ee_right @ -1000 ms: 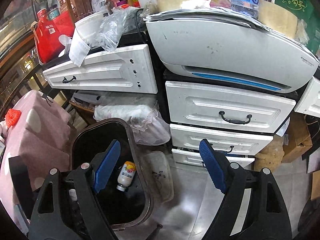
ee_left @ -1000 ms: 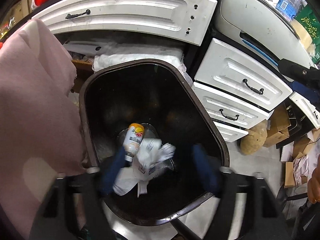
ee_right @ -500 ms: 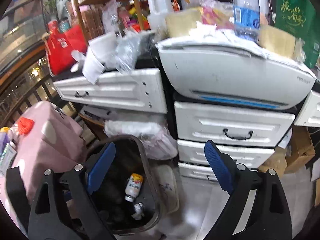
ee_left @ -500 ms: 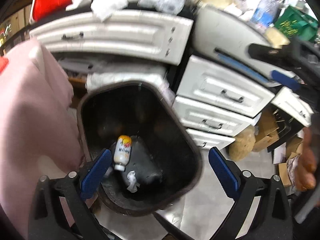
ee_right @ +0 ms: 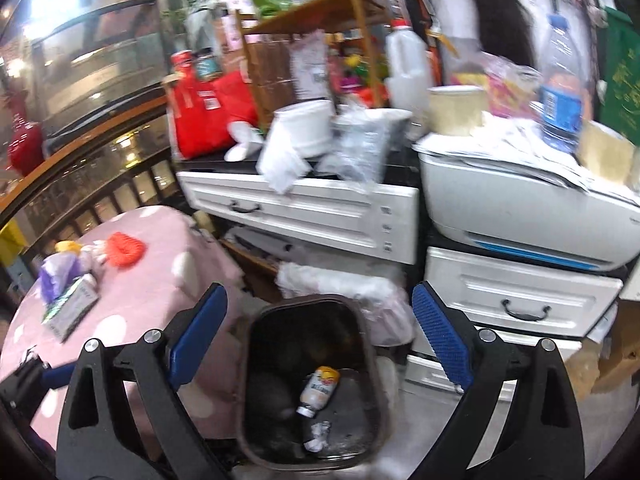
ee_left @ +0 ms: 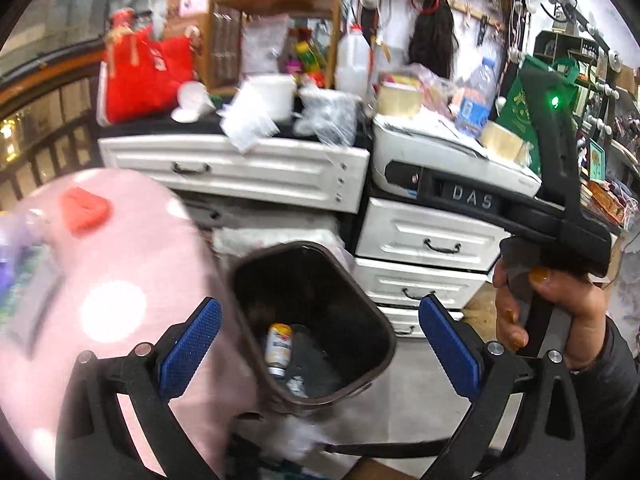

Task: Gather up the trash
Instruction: 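Return both tools to the table and grasp the purple bag with the right tool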

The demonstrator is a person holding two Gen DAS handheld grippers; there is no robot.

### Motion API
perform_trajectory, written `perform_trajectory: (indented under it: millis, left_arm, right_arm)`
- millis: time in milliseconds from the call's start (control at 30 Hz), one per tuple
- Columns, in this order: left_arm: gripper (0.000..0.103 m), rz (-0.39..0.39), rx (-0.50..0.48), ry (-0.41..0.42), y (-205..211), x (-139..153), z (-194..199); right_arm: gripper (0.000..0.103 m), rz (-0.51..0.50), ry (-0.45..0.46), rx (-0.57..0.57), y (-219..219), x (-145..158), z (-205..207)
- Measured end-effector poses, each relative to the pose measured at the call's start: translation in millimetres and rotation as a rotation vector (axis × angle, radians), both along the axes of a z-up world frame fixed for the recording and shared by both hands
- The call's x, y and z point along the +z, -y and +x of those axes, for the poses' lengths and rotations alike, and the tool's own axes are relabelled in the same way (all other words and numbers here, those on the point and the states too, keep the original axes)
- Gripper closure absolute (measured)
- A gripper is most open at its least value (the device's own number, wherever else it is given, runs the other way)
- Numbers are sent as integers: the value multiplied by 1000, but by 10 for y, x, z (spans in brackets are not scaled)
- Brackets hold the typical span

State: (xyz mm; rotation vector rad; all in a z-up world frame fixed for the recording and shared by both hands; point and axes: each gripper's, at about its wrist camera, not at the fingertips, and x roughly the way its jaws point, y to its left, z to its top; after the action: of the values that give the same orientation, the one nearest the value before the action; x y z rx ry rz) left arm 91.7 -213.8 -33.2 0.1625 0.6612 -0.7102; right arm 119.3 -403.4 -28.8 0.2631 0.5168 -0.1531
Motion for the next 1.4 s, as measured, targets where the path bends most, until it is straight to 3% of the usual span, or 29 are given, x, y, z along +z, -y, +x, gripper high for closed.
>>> perform_trajectory:
  millis: [367,667,967,1267,1400]
  left_arm:
    - [6,2,231,29,-1189,85,75]
    - [6,-60,428,-35,-2145,73,265]
    - [6,-55,510,-60,-2640,49,366]
    - [6,-31,484,-95,-2699,-46,544]
    - [6,-29,472,-113,-2696,-103,626]
  right_arm:
    - [10,-42,5,290,-1022,146,288]
    - [10,-46,-27,516,-1835,172,577]
    - [10,-88,-34,719,-2719,238,1039]
    - [32,-154,-108,717,-3255,85,1703]
    - [55,-104,-139,736,-3267,8,1896]
